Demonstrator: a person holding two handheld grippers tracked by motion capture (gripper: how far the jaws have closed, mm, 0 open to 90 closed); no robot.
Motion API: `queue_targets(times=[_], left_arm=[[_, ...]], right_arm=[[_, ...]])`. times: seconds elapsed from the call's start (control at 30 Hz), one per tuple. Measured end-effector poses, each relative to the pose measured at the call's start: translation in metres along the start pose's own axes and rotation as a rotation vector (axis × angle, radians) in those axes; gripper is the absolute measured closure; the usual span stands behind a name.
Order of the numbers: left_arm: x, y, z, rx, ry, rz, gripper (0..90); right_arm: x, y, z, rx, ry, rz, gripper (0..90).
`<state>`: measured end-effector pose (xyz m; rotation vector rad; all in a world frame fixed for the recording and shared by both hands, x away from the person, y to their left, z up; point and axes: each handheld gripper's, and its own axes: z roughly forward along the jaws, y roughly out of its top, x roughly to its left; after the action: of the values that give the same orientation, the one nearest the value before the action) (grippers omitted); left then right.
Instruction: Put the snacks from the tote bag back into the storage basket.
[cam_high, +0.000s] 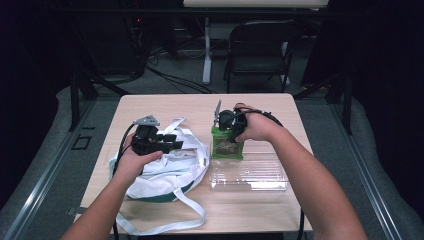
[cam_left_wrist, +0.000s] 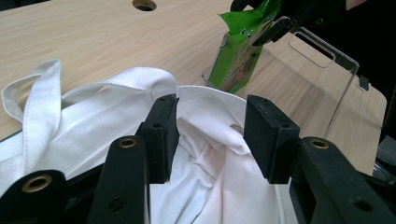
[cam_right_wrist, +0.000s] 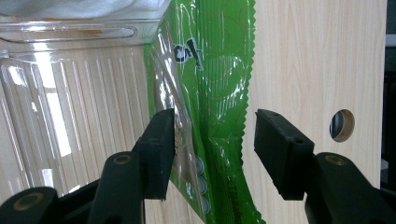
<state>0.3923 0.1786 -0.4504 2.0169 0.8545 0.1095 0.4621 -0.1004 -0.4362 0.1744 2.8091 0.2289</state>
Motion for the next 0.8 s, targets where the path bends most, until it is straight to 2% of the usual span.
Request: queue_targets(times=[0.8], left_arm=[[0.0, 0.004, -0.002, -0.007, 0.004, -0.001, 52.4]], right_arm=[[0.001, 0.001, -0.01, -0.042, -0.009, 0.02, 44.6]])
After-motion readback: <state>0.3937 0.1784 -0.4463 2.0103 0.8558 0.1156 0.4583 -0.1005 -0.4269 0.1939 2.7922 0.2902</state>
